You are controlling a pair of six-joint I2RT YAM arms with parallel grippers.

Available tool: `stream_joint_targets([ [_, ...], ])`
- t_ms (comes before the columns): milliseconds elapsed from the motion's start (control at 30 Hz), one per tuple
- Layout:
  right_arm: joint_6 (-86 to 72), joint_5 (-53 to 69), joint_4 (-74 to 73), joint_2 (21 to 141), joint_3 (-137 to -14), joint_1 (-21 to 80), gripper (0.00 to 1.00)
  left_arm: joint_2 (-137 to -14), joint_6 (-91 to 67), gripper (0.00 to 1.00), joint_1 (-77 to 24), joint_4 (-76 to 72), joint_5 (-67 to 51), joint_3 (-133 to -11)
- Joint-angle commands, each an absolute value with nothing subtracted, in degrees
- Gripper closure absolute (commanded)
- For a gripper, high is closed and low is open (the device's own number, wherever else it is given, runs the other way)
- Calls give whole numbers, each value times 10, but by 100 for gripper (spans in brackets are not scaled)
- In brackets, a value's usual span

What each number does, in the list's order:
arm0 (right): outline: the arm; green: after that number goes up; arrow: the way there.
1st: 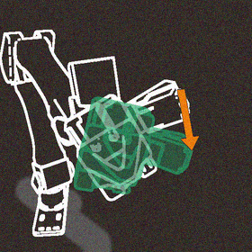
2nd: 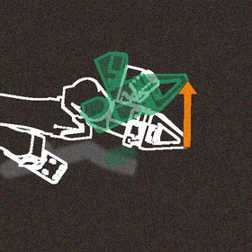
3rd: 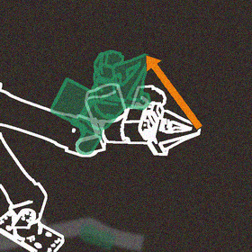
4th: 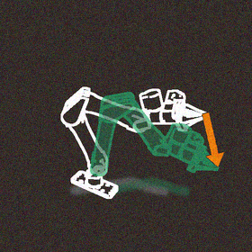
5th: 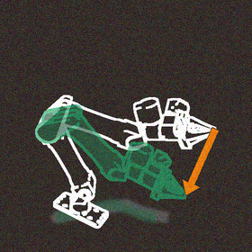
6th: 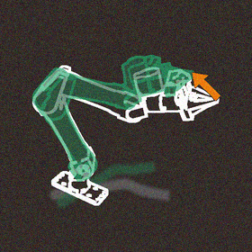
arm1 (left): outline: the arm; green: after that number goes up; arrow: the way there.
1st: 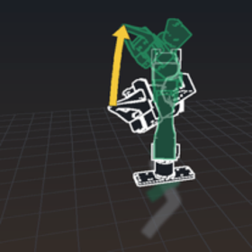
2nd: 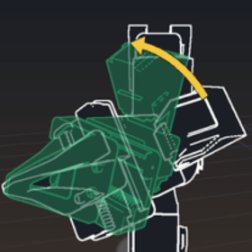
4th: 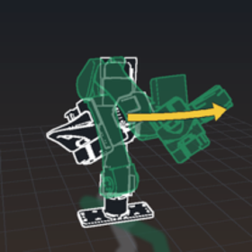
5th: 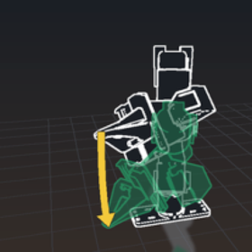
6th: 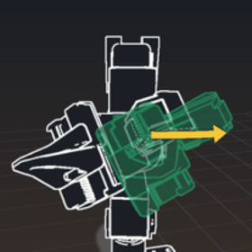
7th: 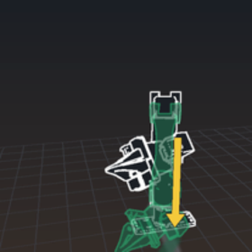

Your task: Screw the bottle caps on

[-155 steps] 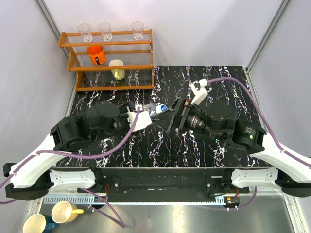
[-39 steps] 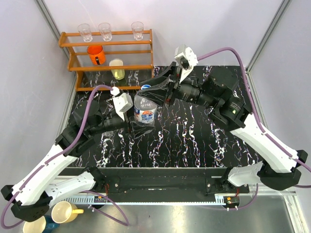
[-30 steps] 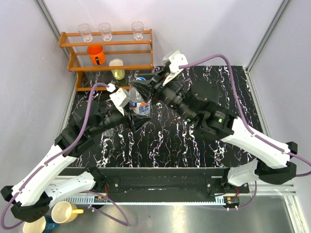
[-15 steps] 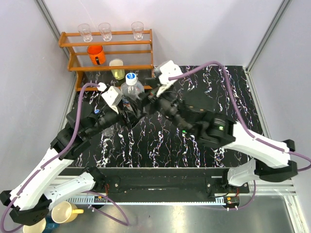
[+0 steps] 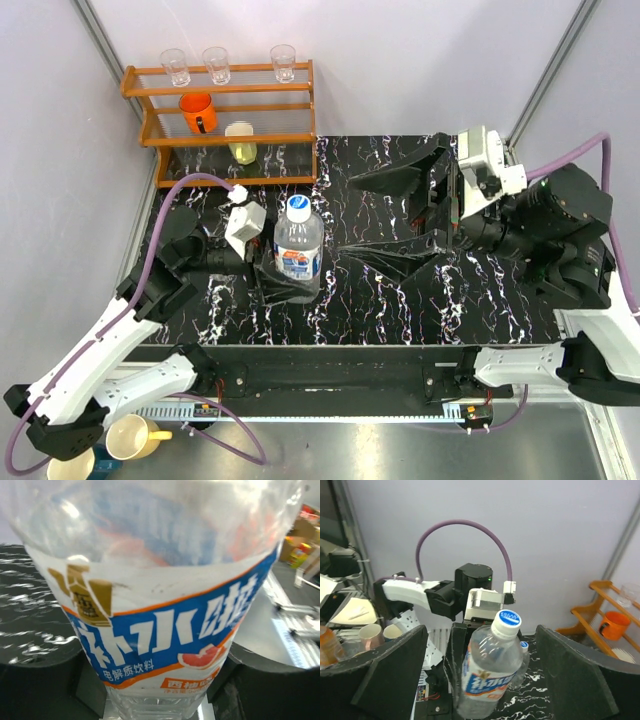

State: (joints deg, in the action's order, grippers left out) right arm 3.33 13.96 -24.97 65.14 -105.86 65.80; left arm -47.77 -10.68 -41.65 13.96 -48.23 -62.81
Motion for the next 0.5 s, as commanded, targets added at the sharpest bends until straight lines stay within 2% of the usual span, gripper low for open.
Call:
stream_joint_targets([
  [0, 5, 322, -275, 699, -1089, 607, 4, -489, -156, 59, -414, 62, -664, -628],
  [233, -54, 437, -209, 751, -1085, 567, 7, -493, -179, 65, -415, 28, -771, -630],
  [467, -139, 534, -80, 762, -1041, 552, 9, -493, -173, 64, -415, 27, -785, -628],
])
